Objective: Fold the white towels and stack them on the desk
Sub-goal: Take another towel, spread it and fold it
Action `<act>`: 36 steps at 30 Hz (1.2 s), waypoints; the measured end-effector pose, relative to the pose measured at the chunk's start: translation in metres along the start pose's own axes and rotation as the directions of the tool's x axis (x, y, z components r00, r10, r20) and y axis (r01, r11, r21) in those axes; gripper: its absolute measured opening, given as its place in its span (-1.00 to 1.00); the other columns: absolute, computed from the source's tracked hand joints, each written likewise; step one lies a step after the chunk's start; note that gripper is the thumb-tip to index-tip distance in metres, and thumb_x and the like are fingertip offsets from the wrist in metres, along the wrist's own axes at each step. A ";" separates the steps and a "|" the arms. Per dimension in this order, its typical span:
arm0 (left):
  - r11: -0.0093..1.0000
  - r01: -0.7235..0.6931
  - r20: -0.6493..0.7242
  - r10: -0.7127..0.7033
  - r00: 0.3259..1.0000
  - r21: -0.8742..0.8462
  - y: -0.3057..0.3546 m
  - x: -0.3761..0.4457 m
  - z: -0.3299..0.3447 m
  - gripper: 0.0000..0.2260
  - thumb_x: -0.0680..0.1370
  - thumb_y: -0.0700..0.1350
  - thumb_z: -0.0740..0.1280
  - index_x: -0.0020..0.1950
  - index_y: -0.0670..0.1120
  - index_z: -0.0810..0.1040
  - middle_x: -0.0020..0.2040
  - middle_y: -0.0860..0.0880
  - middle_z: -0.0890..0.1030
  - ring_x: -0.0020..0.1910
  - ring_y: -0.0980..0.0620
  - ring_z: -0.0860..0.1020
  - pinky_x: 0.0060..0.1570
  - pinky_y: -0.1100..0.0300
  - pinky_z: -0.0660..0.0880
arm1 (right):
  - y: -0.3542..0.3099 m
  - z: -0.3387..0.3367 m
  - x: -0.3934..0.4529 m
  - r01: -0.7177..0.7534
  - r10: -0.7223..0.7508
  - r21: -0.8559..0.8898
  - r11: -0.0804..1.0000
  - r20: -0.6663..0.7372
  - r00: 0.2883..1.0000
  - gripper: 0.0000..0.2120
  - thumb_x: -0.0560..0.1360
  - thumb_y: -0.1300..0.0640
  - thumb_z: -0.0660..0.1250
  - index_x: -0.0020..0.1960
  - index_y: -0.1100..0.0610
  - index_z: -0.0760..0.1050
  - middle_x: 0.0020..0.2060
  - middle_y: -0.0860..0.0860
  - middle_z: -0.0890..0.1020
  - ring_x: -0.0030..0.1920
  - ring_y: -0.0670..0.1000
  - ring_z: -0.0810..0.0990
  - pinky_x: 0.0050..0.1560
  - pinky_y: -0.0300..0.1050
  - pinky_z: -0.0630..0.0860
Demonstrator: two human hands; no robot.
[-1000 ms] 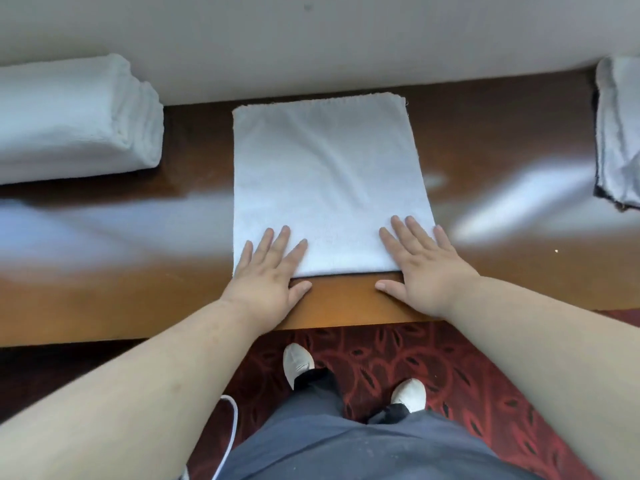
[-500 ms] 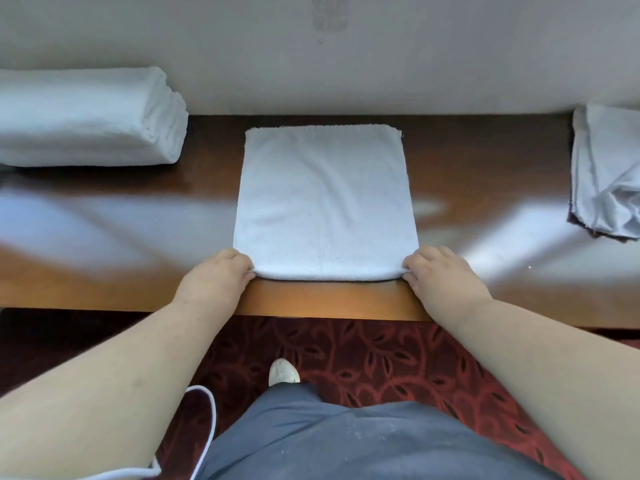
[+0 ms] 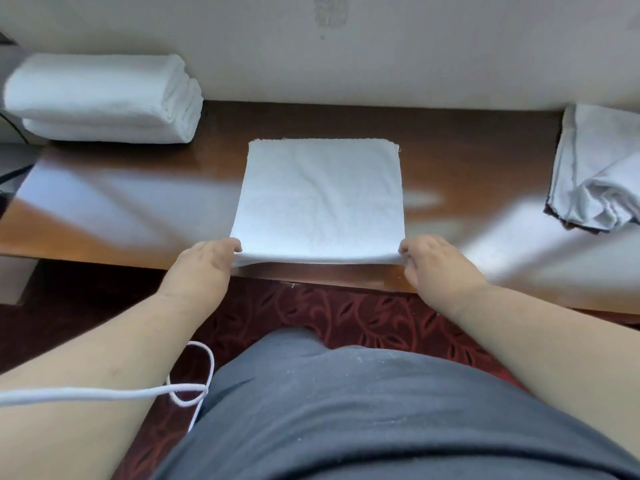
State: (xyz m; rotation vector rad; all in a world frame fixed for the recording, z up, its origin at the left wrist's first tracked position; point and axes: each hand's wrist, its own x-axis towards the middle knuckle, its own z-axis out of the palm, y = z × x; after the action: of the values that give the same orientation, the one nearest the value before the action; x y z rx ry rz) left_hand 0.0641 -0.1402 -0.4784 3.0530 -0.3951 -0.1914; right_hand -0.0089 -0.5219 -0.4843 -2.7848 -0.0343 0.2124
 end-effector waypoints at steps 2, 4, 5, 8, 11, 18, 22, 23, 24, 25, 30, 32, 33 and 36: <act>0.994 -0.101 0.007 0.101 0.995 0.037 0.003 -0.001 -0.014 -0.63 0.41 -0.36 0.25 0.12 -0.02 0.53 -0.02 -0.12 0.54 -0.02 -0.22 0.48 -0.07 0.00 0.39 | -0.004 -0.015 0.001 0.007 -0.002 0.076 0.997 -0.063 0.998 -0.82 0.46 0.37 0.27 0.01 0.18 0.53 -0.06 0.13 0.57 0.06 0.23 0.50 0.07 0.08 0.46; 0.985 -0.173 -0.008 0.173 0.985 0.018 0.003 0.001 -0.028 -0.71 0.37 -0.39 0.33 0.00 -0.09 0.60 -0.05 -0.13 0.53 -0.03 -0.23 0.48 -0.06 -0.03 0.41 | -0.004 -0.029 0.001 0.097 -0.082 0.096 0.991 -0.144 0.986 -0.83 0.42 0.45 0.27 -0.12 0.21 0.52 -0.12 0.12 0.53 -0.02 0.25 0.49 0.01 0.11 0.47; 0.985 -0.170 -0.031 0.169 0.985 -0.008 0.003 0.005 -0.036 -0.77 0.41 -0.37 0.35 -0.04 -0.09 0.61 -0.05 -0.12 0.53 -0.02 -0.23 0.48 -0.04 -0.04 0.42 | -0.004 -0.036 0.004 0.127 -0.107 0.110 0.986 -0.177 0.978 -0.82 0.41 0.46 0.27 -0.14 0.22 0.54 -0.11 0.12 0.54 -0.02 0.25 0.49 0.02 0.11 0.47; 0.980 -0.101 -0.132 0.079 0.988 -0.170 0.005 0.033 -0.052 -0.89 0.49 -0.23 0.33 -0.06 -0.05 0.60 -0.04 -0.02 0.51 -0.01 -0.09 0.48 0.04 0.05 0.41 | -0.005 -0.051 0.031 0.117 -0.058 0.220 0.968 -0.260 0.964 -0.78 0.45 0.43 0.26 -0.10 0.18 0.61 -0.06 0.03 0.53 0.03 0.14 0.49 0.14 0.00 0.46; 0.930 0.046 -0.111 -0.092 0.990 -0.365 0.008 0.071 -0.054 -0.84 0.49 -0.11 0.29 0.00 0.14 0.46 0.00 0.13 0.41 -0.13 0.12 0.41 -0.05 0.15 0.38 | -0.009 -0.051 0.068 -0.008 0.114 0.399 0.917 -0.242 0.963 -0.76 0.45 0.31 0.26 -0.05 -0.01 0.54 -0.01 -0.09 0.45 0.01 -0.18 0.42 0.08 -0.49 0.31; 0.615 0.229 -0.062 -0.414 0.908 -0.755 0.008 0.178 -0.039 -0.73 0.51 -0.09 0.29 0.13 0.20 0.35 -0.15 0.15 0.42 -0.29 0.27 0.46 -0.35 0.39 0.36 | 0.001 -0.039 0.157 -0.240 0.483 0.665 0.707 -0.208 0.850 -0.63 0.47 0.17 0.22 0.17 -0.21 0.41 -0.10 -0.23 0.50 -0.21 -0.38 0.48 -0.29 -0.56 0.32; 0.584 0.252 -0.016 -0.414 0.910 -0.771 -0.002 0.230 -0.018 -0.71 0.54 -0.07 0.31 0.18 0.23 0.36 -0.16 0.18 0.43 -0.36 0.33 0.45 -0.47 0.51 0.32 | 0.016 -0.030 0.206 -0.302 0.574 0.684 0.664 -0.206 0.793 -0.69 0.49 0.15 0.25 0.18 -0.14 0.40 -0.17 -0.22 0.46 -0.29 -0.37 0.46 -0.33 -0.52 0.33; 0.585 0.256 -0.007 -0.409 0.913 -0.770 -0.004 0.241 -0.012 -0.71 0.54 -0.06 0.31 0.19 0.23 0.36 -0.15 0.19 0.43 -0.35 0.32 0.45 -0.48 0.52 0.32 | 0.020 -0.025 0.216 -0.326 0.597 0.689 0.647 -0.192 0.779 -0.69 0.49 0.14 0.25 0.18 -0.13 0.40 -0.17 -0.22 0.48 -0.28 -0.35 0.47 -0.34 -0.51 0.34; 0.590 0.264 0.000 -0.408 0.913 -0.763 -0.006 0.250 -0.005 -0.70 0.55 -0.05 0.31 0.21 0.22 0.36 -0.15 0.19 0.44 -0.33 0.31 0.46 -0.47 0.52 0.31 | 0.023 -0.020 0.224 -0.350 0.617 0.691 0.632 -0.176 0.767 -0.69 0.49 0.13 0.25 0.20 -0.12 0.42 -0.16 -0.23 0.50 -0.25 -0.32 0.48 -0.34 -0.50 0.33; 0.598 0.282 0.014 -0.412 0.911 -0.750 -0.007 0.258 0.002 -0.69 0.56 -0.04 0.31 0.24 0.20 0.36 -0.14 0.19 0.45 -0.30 0.29 0.47 -0.45 0.51 0.31 | 0.027 -0.014 0.231 -0.373 0.632 0.689 0.622 -0.161 0.758 -0.68 0.50 0.13 0.26 0.22 -0.09 0.43 -0.16 -0.23 0.51 -0.22 -0.30 0.49 -0.31 -0.49 0.32; 0.538 0.408 0.165 -0.443 0.881 -0.738 -0.012 0.278 0.019 -0.51 0.58 0.00 0.31 0.47 0.18 0.25 0.03 0.22 0.50 -0.12 0.24 0.48 -0.20 0.39 0.31 | 0.036 0.002 0.234 -0.431 0.694 0.714 0.552 -0.107 0.712 -0.65 0.49 0.09 0.27 0.27 -0.08 0.42 -0.01 -0.23 0.58 -0.06 -0.27 0.53 -0.14 -0.37 0.40; 0.464 0.431 0.204 -0.462 0.863 -0.774 -0.016 0.276 0.014 -0.45 0.57 0.04 0.33 0.50 0.23 0.19 0.10 0.24 0.49 -0.02 0.22 0.49 -0.07 0.32 0.34 | 0.034 0.004 0.225 -0.416 0.730 0.761 0.498 -0.109 0.675 -0.64 0.47 0.08 0.29 0.25 -0.12 0.42 0.06 -0.23 0.57 0.02 -0.24 0.56 -0.05 -0.32 0.46; 0.469 0.426 0.198 -0.460 0.866 -0.774 -0.018 0.271 0.012 -0.45 0.55 0.06 0.34 0.49 0.24 0.20 0.10 0.25 0.48 -0.02 0.22 0.49 -0.07 0.30 0.35 | 0.033 0.004 0.219 -0.413 0.742 0.771 0.484 -0.111 0.662 -0.64 0.47 0.06 0.31 0.25 -0.13 0.41 0.05 -0.23 0.57 0.03 -0.23 0.56 -0.03 -0.30 0.47; 0.557 0.462 0.152 -0.513 0.845 -0.690 -0.022 0.251 0.017 -0.53 0.49 0.16 0.35 0.38 0.16 0.36 -0.06 0.22 0.50 -0.14 0.23 0.49 -0.23 0.31 0.35 | 0.032 0.009 0.198 -0.452 0.730 0.718 0.529 -0.114 0.674 -0.64 0.48 -0.06 0.31 0.26 -0.14 0.38 -0.08 -0.23 0.58 -0.11 -0.30 0.54 -0.17 -0.32 0.40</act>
State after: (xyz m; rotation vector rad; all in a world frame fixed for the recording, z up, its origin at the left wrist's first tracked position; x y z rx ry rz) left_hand 0.3082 -0.1846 -0.5262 2.2862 0.4710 -0.1994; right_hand 0.1856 -0.5388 -0.5320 -1.9610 0.9669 -0.1816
